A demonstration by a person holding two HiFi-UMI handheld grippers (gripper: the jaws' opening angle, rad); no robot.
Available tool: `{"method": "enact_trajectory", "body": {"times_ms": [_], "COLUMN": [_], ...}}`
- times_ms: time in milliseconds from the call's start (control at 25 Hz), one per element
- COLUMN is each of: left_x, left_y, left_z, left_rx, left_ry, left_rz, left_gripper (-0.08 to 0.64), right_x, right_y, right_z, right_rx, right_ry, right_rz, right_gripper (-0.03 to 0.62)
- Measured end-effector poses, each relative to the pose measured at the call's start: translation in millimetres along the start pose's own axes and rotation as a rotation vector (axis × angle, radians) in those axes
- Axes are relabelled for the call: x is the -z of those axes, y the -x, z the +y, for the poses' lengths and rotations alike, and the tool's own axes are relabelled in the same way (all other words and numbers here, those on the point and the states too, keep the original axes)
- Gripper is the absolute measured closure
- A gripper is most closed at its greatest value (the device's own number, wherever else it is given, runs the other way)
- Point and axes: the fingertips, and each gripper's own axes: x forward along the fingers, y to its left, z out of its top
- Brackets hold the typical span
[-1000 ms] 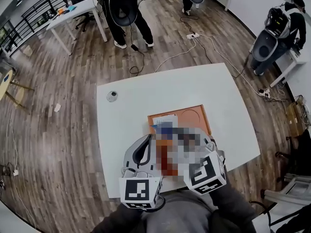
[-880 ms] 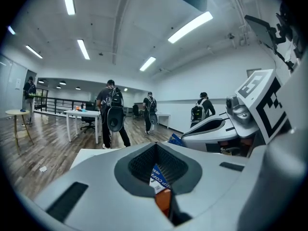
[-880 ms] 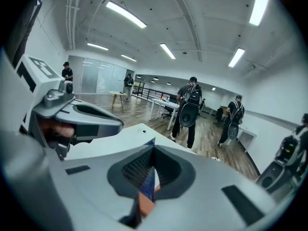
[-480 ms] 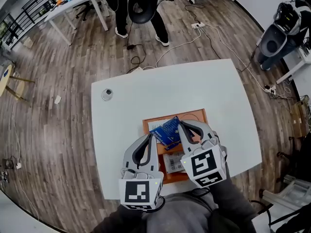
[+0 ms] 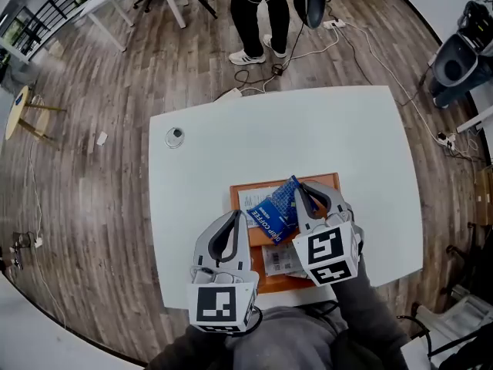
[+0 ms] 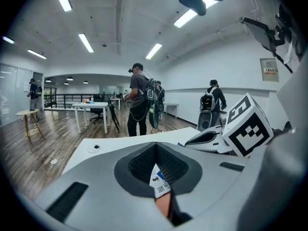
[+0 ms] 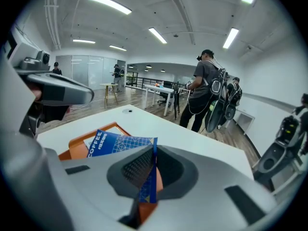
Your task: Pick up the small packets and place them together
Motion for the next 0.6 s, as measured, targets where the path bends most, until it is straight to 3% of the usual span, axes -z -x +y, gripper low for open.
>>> {"method": "enact_trajectory", "body": {"times_ms": [80,200,600], "left_x": [2,3,-2], "left_y": [-1,-2,4], "left_z": [-1,-3,-12], "left_rx": [-0.006,-0.01,0.019], "left_ry": [0.003,0.003,0.004], "left_rz": [0.007,0.01,-0.01], "left_gripper": [0.563,0.563,0.563], "right_x": [3,5,-1], "right_y": [-3,-5,18], "right_z": [-5,-9,-13], "right_rx": [0.013,0.018,0.062], "right_ry": [-0.001,-0.012,0.001], "right_rz": [0.003,0.004,-0.02], "right_gripper": [0.58,0.505,0.5]}}
